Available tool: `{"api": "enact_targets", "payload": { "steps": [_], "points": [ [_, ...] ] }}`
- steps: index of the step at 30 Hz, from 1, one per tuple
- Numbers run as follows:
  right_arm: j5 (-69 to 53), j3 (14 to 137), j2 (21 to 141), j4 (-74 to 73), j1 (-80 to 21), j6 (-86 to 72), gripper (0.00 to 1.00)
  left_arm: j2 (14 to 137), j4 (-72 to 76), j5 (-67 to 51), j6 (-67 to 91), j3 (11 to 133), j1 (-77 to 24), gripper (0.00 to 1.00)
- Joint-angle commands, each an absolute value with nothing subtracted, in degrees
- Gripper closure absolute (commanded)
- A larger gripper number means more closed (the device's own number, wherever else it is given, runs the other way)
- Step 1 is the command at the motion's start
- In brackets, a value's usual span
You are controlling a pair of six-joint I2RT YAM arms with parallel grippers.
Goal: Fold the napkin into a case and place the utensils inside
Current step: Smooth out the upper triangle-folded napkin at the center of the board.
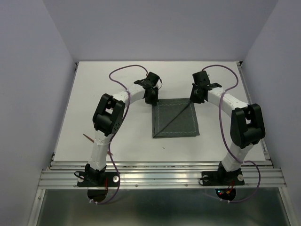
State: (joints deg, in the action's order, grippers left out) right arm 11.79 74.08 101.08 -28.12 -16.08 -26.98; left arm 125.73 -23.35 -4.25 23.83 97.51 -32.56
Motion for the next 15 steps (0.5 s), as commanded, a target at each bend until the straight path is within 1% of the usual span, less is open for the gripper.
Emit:
{"api": "enact_targets", "payload": {
  "steps": [1, 7, 15],
  "points": [
    [9.5, 76.7, 102.8, -27.2, -15.6, -26.8, 0.82, 123.1, -23.1, -3.8, 23.3, 99.6, -32.7, 1.0],
    [7.0, 78.6, 105.5, -26.0, -15.6, -27.2, 0.83, 123.5, -23.1, -3.9, 23.2, 100.2, -32.6, 1.0],
    [8.0, 80.7, 109.6, -24.6, -15.6, -27.9, 0.85, 124.2, -23.7, -3.9, 23.0, 101.2, -32.6, 1.0]
  ]
}}
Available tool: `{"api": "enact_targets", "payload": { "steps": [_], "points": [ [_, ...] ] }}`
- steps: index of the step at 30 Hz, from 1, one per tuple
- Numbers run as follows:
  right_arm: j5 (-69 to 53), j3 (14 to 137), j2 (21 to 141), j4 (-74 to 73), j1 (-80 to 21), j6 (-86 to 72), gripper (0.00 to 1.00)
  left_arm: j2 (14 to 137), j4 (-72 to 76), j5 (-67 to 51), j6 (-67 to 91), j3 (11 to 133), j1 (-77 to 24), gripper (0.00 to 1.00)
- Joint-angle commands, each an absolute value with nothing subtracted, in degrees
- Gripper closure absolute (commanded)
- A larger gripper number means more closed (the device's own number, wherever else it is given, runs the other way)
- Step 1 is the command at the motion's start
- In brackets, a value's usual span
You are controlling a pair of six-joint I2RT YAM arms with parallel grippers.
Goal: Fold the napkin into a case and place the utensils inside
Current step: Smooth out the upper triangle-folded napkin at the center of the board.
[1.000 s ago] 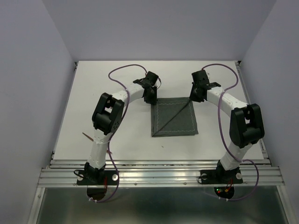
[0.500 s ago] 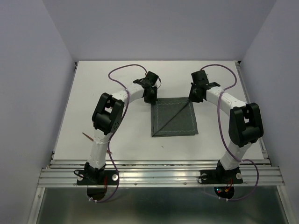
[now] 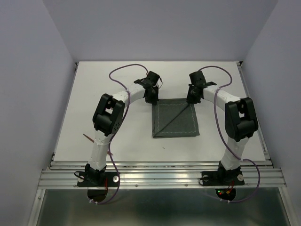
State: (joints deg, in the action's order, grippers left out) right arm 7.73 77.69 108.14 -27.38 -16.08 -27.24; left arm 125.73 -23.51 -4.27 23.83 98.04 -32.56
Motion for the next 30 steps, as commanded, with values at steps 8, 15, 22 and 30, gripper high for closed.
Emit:
{"api": "enact_targets", "payload": {
  "steps": [8, 15, 22, 30],
  "points": [
    [8.8, 82.7, 114.3, -23.2, -15.6, -28.3, 0.87, 123.6, -24.1, -3.5, 22.5, 101.3, -32.5, 0.95],
    [9.1, 82.6, 114.5, -23.1, -15.6, -28.2, 0.87, 120.0, -24.9, -2.7, 22.1, 99.9, -32.5, 0.59],
    [8.6, 82.3, 112.8, -23.3, -15.6, -28.1, 0.86, 115.7, -24.4, -1.9, 22.6, 96.8, -32.5, 0.37],
    [6.4, 81.0, 106.6, -22.6, -15.6, -28.8, 0.85, 108.3, -22.4, -3.2, 24.0, 88.5, -33.7, 0.45]
  ]
}}
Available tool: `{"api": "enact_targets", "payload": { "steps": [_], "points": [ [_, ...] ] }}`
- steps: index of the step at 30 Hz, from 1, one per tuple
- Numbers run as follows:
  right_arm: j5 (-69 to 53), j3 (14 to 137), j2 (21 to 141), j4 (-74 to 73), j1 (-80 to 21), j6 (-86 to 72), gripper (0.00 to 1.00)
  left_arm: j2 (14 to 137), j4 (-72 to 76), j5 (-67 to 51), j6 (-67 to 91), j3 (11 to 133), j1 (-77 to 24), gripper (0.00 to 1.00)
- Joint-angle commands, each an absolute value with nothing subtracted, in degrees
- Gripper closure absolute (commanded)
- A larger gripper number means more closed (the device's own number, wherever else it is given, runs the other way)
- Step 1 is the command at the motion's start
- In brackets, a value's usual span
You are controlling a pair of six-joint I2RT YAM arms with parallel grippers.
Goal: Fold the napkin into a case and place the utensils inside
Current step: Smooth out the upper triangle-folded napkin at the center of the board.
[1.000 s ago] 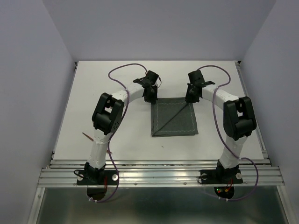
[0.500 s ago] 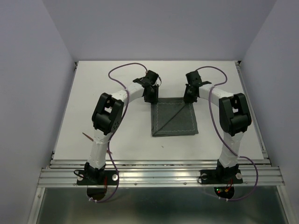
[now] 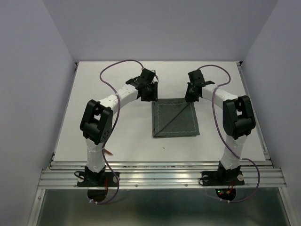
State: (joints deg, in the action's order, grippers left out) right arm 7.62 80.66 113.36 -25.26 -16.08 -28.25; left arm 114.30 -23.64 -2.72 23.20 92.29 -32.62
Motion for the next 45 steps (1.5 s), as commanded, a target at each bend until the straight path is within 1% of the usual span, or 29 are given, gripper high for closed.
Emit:
{"api": "enact_targets", "payload": {
  "steps": [1, 4, 7, 11, 14, 19, 22, 26, 31, 34, 36, 40, 45],
  "points": [
    [5.2, 80.3, 106.0, -22.5, -15.6, -28.8, 0.85, 106.5, -21.9, -5.6, 24.3, 85.5, -34.0, 0.63],
    [2.2, 76.8, 103.3, -21.7, -15.6, -29.6, 0.85, 103.5, -18.6, -13.5, 24.8, 79.0, -34.2, 1.0],
    [1.5, 73.7, 101.1, -20.9, -17.7, -30.1, 0.85, 100.1, -15.0, -17.1, 26.0, 72.5, -34.8, 1.0],
    [0.6, 69.4, 99.8, -19.9, -20.4, -31.6, 0.85, 97.6, -12.3, -18.8, 27.4, 66.9, -36.9, 1.0],
    [0.5, 67.3, 100.7, -18.7, -21.0, -32.5, 0.85, 97.8, -10.6, -18.7, 28.4, 64.3, -38.3, 1.0],
    [0.7, 67.8, 103.7, -17.8, -21.5, -32.4, 0.85, 100.0, -8.6, -18.5, 28.8, 60.7, -38.7, 1.0],
    [1.8, 69.2, 106.4, -17.9, -21.5, -31.9, 0.85, 101.9, -8.0, -17.3, 28.4, 59.9, -38.8, 1.0],
    [1.9, 70.0, 106.4, -18.8, -21.5, -31.1, 0.85, 102.5, -9.1, -16.5, 27.3, 60.3, -38.7, 1.0],
    [7.0, 71.2, 102.5, -20.9, -21.5, -30.5, 0.85, 98.3, -11.9, -15.4, 26.5, 62.5, -38.7, 1.0],
    [10.1, 72.4, 101.9, -21.2, -21.5, -29.4, 0.82, 95.9, -14.1, -14.2, 26.2, 63.9, -38.7, 1.0],
    [12.6, 74.5, 103.1, -22.1, -21.0, -28.9, 0.82, 94.2, -16.1, -13.5, 25.8, 65.5, -38.7, 1.0],
    [13.4, 77.3, 106.2, -22.4, -21.0, -28.1, 0.82, 92.8, -17.1, -13.5, 25.7, 66.5, -38.7, 1.0],
    [14.3, 82.9, 111.5, -23.6, -19.9, -27.5, 0.82, 93.0, -15.6, -14.9, 25.5, 63.5, -38.7, 1.0]
  ]
}}
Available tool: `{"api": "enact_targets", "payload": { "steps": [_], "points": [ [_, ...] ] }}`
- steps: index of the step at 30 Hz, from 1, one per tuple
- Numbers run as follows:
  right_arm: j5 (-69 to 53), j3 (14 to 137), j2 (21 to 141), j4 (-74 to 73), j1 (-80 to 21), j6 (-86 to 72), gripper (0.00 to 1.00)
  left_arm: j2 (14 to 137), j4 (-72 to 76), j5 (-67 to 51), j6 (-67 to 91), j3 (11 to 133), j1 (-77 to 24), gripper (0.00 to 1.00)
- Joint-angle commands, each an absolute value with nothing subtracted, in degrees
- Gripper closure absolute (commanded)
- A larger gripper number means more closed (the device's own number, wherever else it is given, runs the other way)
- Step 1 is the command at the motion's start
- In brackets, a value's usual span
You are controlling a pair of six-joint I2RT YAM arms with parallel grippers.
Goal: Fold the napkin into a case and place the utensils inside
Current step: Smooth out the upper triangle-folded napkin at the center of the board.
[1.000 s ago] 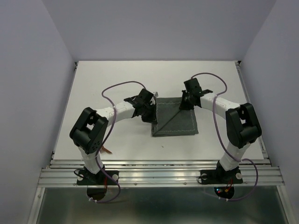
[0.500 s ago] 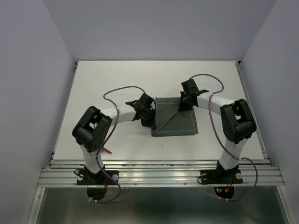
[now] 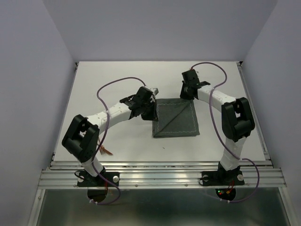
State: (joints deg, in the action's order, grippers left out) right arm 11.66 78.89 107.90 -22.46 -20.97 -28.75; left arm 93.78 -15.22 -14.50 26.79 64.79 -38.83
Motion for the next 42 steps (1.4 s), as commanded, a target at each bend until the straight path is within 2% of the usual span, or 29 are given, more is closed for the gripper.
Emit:
{"api": "enact_targets", "payload": {
  "steps": [1, 7, 13, 19, 28, 42],
  "points": [
    [14.0, 83.8, 113.4, -24.0, -19.9, -27.5, 0.83, 93.4, -15.1, -16.5, 25.4, 62.8, -38.7, 1.0],
    [13.3, 87.4, 117.4, -24.2, -19.3, -27.3, 0.83, 95.3, -11.6, -18.9, 26.3, 57.9, -38.9, 1.0],
    [15.6, 89.0, 119.8, -24.6, -19.3, -27.0, 0.84, 95.0, -12.3, -17.9, 25.6, 58.0, -39.0, 1.0],
    [15.4, 88.2, 112.5, -24.6, -19.3, -27.3, 0.83, 93.1, -14.9, -15.9, 24.6, 60.2, -39.1, 1.0],
    [16.3, 80.4, 106.0, -24.5, -19.3, -27.5, 0.83, 89.1, -16.9, -14.3, 24.6, 62.1, -39.0, 1.0],
    [19.6, 84.3, 116.3, -22.8, -18.7, -25.6, 0.83, 86.1, -18.8, -12.1, 25.5, 60.9, -38.9, 1.0]
  ]
}}
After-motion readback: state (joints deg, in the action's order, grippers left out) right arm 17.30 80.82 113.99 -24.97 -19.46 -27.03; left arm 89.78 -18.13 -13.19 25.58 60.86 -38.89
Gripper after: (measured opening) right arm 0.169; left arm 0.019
